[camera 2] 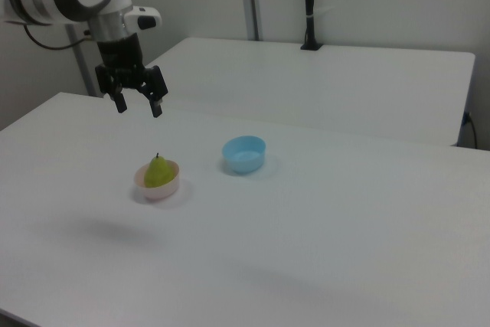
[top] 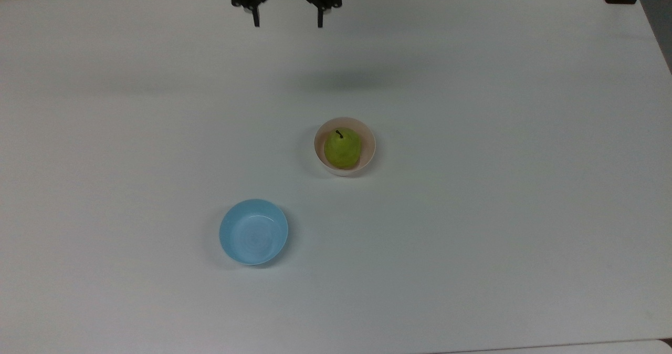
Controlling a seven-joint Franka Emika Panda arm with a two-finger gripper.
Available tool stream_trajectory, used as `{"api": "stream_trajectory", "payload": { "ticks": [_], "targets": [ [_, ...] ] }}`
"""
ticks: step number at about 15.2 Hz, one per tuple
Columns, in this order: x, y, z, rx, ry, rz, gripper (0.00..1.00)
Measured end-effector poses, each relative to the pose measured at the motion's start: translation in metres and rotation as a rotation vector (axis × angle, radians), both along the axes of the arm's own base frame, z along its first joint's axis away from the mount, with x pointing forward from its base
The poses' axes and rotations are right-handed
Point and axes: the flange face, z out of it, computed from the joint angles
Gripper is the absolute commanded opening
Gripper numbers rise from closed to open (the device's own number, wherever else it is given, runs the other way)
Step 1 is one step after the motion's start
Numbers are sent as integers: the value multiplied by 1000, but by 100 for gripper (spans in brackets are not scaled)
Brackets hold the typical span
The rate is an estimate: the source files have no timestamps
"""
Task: Pick up a pear from the bowl
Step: 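Move the open gripper over the pink bowl and lower toward the pear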
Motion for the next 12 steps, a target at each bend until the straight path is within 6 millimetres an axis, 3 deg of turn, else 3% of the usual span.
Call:
{"api": "stream_trajectory", "payload": {
  "ticks": [4, 9, 12],
  "targets": [
    [21, 28, -37, 1, -1, 46, 100],
    [47, 74, -113, -1, 25, 117, 100],
    [56, 88, -146, -1, 33, 137, 100]
  ]
}}
